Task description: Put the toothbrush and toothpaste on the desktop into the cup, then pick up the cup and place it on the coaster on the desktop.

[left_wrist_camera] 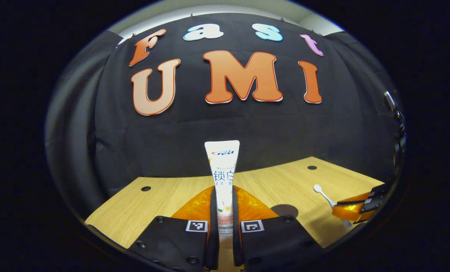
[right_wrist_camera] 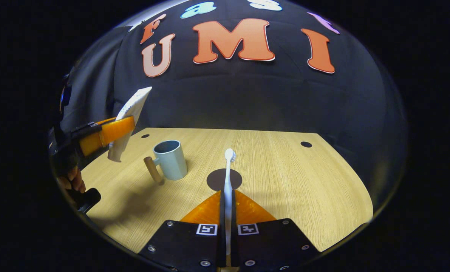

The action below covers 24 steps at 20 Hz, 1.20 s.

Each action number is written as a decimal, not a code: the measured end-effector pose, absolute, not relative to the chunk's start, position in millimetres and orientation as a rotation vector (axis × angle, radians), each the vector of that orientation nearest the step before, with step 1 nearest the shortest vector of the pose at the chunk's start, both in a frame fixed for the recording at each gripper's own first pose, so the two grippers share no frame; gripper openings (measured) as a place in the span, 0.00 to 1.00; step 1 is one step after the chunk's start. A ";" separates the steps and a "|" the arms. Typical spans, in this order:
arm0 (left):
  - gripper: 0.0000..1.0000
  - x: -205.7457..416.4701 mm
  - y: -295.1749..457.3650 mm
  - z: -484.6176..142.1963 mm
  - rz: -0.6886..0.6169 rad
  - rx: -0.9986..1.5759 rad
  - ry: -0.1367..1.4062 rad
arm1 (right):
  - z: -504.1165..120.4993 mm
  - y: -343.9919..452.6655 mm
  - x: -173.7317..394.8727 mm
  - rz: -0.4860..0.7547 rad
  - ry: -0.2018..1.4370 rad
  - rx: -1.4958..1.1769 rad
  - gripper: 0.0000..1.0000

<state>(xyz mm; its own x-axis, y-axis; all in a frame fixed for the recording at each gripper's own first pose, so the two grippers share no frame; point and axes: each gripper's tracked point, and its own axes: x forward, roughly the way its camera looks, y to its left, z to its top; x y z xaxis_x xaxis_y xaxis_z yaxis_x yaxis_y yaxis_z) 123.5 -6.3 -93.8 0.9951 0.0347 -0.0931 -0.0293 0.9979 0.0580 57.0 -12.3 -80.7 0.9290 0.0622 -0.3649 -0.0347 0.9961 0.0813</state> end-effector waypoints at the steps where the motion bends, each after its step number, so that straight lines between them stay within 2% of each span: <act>1: 0.18 130.6 -2.9 -87.0 0.044 0.047 0.063 | -80.2 -14.1 60.7 0.049 0.371 0.078 0.05; 4: 0.18 154.0 8.6 -70.3 0.081 0.022 -0.014 | -73.8 -19.1 70.1 0.045 0.327 0.083 0.05; 9: 0.18 193.6 11.2 -63.2 0.064 0.002 -0.056 | -73.5 -24.6 82.8 0.047 0.311 0.098 0.05; 14: 0.18 219.2 -2.1 -93.5 0.022 -0.030 0.004 | -70.7 -20.4 89.5 0.065 0.296 0.106 0.05; 24: 0.19 248.7 -3.7 -151.9 0.024 -0.039 0.137 | -63.1 -13.3 91.1 0.088 0.261 0.118 0.05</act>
<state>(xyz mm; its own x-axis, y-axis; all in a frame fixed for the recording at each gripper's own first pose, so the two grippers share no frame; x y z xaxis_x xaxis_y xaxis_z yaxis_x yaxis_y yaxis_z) 248.7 -3.7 -151.9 0.9904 0.0209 -0.1369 -0.0262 0.9990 -0.0370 91.1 -13.3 -63.1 0.9622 0.1020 -0.2523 -0.0713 0.9892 0.1278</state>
